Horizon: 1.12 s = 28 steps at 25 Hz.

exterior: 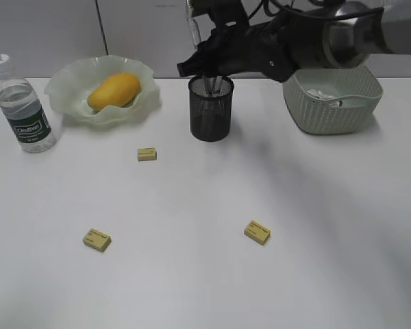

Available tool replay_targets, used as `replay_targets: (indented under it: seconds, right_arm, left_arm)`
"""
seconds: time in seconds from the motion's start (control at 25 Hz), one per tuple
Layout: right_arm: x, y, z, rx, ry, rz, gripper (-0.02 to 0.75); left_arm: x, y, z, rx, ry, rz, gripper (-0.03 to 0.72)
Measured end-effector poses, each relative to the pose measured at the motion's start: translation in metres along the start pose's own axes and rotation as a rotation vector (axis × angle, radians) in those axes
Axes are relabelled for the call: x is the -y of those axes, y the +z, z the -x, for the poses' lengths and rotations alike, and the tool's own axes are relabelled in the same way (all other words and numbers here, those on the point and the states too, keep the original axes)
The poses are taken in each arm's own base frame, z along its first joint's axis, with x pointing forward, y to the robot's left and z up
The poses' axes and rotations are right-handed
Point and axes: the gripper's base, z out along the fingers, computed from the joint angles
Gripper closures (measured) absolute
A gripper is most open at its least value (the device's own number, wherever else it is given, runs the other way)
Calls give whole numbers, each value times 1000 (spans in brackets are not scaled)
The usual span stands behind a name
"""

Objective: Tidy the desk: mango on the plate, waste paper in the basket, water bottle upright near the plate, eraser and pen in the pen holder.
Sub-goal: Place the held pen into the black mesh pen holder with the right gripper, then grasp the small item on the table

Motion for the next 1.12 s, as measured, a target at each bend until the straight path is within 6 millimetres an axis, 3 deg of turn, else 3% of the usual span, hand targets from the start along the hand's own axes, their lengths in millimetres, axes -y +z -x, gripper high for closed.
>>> replay_targets:
  seconds: [0.12, 0.32, 0.44, 0.6, 0.88, 1.0, 1.12]
  right_arm:
    - [0, 6, -9, -21, 0, 1, 588]
    - [0, 6, -10, -30, 1, -2, 336]
    - [2, 5, -9, -61, 9, -23, 253]
    - [7, -10, 11, -88, 10, -69, 236]
    - [18, -68, 56, -189, 41, -177, 244]
    - [18, -86, 52, -356, 51, -183, 255]
    - [13, -97, 35, -584, 58, -149, 268]
  left_arm:
    - [0, 0, 0, 0, 0, 0, 315]
    - [0, 0, 0, 0, 0, 0, 315]
    - [0, 0, 0, 0, 0, 0, 315]
    - [0, 0, 0, 0, 0, 0, 315]
    - [0, 0, 0, 0, 0, 0, 315]
    - [0, 0, 0, 0, 0, 0, 315]
    - [0, 0, 0, 0, 0, 0, 315]
